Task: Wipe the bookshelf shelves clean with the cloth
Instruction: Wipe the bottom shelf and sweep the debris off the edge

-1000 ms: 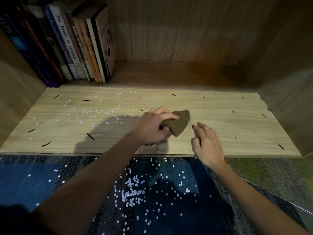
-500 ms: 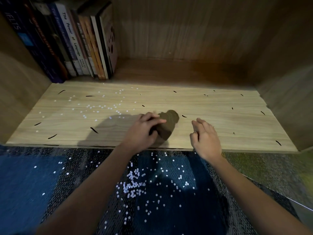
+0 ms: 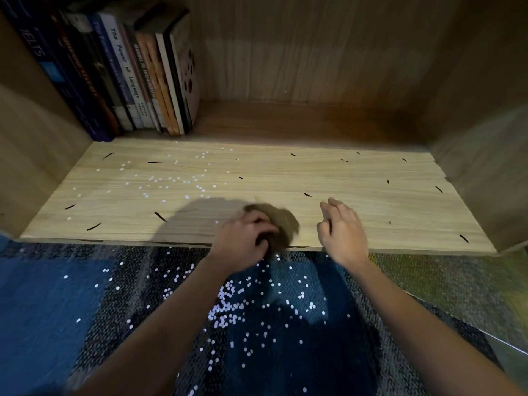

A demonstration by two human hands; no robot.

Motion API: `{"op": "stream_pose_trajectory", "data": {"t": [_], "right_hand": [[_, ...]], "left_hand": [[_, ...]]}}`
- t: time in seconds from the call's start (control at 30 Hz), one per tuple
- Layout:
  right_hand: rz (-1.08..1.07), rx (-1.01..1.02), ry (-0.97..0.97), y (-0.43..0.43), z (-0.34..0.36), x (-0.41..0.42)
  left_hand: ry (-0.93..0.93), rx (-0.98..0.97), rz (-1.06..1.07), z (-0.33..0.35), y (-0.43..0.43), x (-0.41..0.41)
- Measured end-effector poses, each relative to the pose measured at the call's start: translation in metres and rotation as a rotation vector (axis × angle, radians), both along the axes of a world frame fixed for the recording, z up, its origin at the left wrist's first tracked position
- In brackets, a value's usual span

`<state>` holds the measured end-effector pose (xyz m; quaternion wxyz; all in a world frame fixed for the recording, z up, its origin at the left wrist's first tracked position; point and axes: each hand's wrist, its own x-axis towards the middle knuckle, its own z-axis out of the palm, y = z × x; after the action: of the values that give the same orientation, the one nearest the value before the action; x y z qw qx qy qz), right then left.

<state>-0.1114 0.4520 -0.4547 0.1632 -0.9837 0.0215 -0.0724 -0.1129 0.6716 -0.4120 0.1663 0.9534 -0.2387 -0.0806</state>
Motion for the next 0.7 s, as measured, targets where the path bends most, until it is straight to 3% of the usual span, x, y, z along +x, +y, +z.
{"op": "stream_pose_trajectory", "data": {"t": [0.13, 0.33, 0.47, 0.6, 0.7], "right_hand": [[0.022, 0.126, 0.013, -0.003, 0.007, 0.002], [0.047, 0.364, -0.023, 0.009, 0.033, 0.011], [0.063, 0.449, -0.031, 0.025, 0.047, 0.016], [0.129, 0.325, 0.073, 0.047, 0.047, 0.019], [0.102, 0.096, 0.199, 0.070, 0.045, 0.032]], "left_hand": [[0.170, -0.147, -0.118, 0.013, 0.018, -0.023], [-0.048, -0.422, 0.124, 0.022, 0.009, 0.010], [0.082, -0.494, 0.143, 0.020, -0.020, 0.033], [0.109, -0.343, 0.241, -0.005, 0.004, 0.024], [0.018, -0.319, 0.286, -0.014, 0.037, 0.010]]}}
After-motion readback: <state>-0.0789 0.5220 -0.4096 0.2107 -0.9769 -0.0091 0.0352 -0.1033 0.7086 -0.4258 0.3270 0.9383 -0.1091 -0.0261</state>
